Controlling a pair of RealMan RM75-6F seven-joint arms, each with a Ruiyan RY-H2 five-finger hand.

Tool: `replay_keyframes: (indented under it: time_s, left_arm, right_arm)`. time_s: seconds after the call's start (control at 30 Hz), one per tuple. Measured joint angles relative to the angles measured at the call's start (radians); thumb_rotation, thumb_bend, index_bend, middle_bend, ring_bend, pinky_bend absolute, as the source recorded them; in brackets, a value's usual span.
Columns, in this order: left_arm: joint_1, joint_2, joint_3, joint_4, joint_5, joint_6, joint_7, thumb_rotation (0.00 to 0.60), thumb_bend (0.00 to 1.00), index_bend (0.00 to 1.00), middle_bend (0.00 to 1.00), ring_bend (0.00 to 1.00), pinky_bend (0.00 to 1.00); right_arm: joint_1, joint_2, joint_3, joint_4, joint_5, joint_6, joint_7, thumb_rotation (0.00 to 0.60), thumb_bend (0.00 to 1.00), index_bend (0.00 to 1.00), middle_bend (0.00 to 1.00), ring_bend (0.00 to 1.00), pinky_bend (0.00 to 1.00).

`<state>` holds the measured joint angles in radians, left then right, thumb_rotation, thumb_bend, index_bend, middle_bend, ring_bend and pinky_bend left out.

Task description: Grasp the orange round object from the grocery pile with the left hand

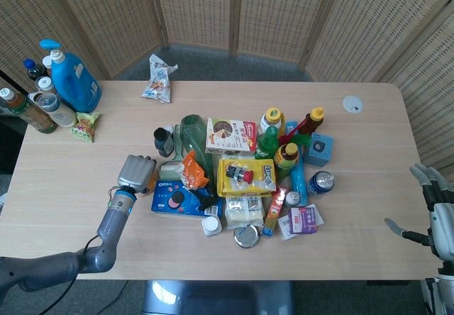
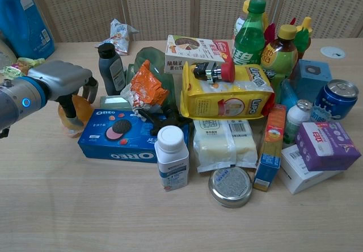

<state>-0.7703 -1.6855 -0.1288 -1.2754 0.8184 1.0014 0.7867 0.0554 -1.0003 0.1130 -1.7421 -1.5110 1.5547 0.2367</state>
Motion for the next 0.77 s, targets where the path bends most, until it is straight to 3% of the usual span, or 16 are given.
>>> replay_keyframes:
  time_s: [0.43,0.77]
  left_arm:
    - [0.014,0.226,-0.058,-0.329,0.029,0.131,0.023,0.6,0.02,0.72,0.67,0.65,0.77]
    - [0.008,0.409,-0.11,-0.585,0.03,0.245,0.112,0.6,0.02,0.71,0.67,0.65,0.75]
  right_arm:
    - [-0.006,0.007,0.0,-0.012,-0.011,0.014,0.002,0.6,0.0,0.0,0.0,0.0,0.0]
    - [-0.008,0.008,-0.002,-0.018,-0.018,0.019,-0.005,0.6,0.0,0.0,0.0,0.0,0.0]
